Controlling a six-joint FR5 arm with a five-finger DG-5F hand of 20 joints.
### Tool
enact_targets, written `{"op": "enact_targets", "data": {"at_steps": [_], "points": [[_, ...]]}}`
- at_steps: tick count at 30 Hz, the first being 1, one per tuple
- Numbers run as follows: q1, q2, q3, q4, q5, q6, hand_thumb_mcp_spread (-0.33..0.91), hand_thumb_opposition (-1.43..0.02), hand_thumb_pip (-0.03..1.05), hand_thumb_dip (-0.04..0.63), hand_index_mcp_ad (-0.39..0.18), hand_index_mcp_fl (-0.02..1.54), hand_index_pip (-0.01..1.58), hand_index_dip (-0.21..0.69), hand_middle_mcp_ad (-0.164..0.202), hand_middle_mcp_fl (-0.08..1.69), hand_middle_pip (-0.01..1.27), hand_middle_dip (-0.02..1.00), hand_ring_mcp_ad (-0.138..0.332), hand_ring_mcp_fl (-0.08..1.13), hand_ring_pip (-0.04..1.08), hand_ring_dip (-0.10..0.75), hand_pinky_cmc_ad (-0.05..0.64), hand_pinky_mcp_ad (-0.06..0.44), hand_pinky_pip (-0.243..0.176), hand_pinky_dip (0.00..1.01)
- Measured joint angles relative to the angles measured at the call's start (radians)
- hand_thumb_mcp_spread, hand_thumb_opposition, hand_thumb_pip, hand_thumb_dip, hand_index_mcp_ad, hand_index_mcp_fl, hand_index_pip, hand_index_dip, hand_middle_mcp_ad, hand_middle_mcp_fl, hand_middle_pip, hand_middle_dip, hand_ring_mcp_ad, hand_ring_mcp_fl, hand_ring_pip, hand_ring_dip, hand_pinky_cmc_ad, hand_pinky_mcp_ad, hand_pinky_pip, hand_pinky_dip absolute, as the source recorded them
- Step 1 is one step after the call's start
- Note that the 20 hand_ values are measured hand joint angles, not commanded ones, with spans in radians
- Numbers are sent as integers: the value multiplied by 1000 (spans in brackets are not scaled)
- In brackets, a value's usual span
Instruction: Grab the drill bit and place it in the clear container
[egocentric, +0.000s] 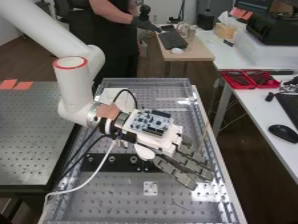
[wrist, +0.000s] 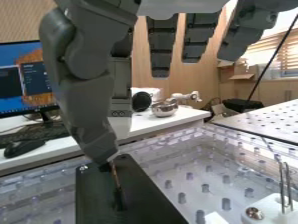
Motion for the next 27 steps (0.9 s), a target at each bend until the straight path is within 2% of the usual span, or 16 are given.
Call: {"op": "enact_targets", "data": {"at_steps": [16, 27], "points": [[0, -7, 6, -8, -6, 9, 660, -876, 389, 269, -185, 504, 1215, 358, 66, 173, 161, 154, 113, 16, 103, -33, 218, 208, -105, 176], [0, -8, -2, 19, -4, 12, 695, -876, 389, 265, -202, 585, 1232, 356, 65, 173, 154, 157, 113, 16, 103, -33, 225, 208, -105, 176]]}}
